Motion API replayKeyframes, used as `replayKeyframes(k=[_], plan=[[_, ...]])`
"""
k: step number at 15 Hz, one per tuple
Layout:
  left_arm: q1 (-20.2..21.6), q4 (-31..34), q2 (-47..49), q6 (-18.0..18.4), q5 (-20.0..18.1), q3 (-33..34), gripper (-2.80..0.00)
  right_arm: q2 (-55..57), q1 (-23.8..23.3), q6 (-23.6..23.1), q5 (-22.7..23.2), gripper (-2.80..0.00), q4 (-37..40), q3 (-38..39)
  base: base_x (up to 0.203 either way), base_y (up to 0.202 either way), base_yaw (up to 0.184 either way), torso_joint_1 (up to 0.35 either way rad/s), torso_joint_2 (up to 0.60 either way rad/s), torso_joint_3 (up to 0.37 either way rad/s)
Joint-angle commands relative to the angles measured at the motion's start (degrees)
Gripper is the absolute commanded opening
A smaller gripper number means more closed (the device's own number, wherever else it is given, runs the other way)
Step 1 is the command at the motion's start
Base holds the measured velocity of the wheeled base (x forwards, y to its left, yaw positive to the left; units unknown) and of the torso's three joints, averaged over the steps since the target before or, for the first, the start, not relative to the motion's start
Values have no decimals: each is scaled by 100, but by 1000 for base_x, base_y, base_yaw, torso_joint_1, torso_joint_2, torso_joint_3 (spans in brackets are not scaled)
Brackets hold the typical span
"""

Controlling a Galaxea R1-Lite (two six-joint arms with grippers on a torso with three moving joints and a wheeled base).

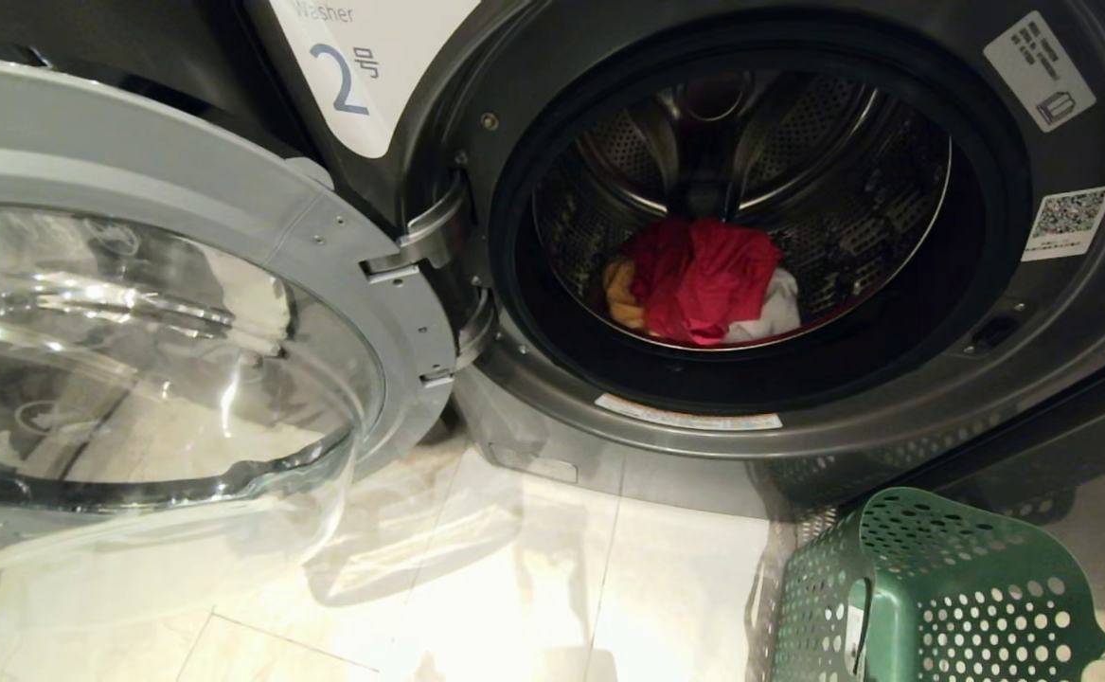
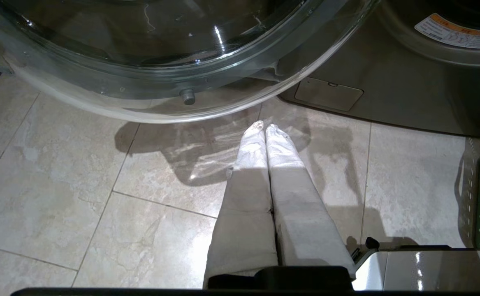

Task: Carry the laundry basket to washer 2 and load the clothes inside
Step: Close the washing machine door with the left hand

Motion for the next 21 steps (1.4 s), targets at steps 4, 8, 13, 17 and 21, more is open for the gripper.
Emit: replayKeyframes(k=[4,8,13,17,21], plan=[[0,-6,9,-2,-1,9,-280,16,2,14,11,-280,-18,193,2,3,-111,1,2,0],[0,-6,9,6,7,9,-280,16,2,14,11,-280,-18,193,1,10,-198,4,5,1],[0,11,9,15,8,9,-280,16,2,22,11,-280,-18,193,0,2,-40,0,0,1],[0,20,9,68,8,9,-280,16,2,23,11,-280,-18,193,0,0,0,0,0,0],[0,20,9,68,8,9,-280,16,2,6,11,-280,-18,193,0,0,0,0,0,0]])
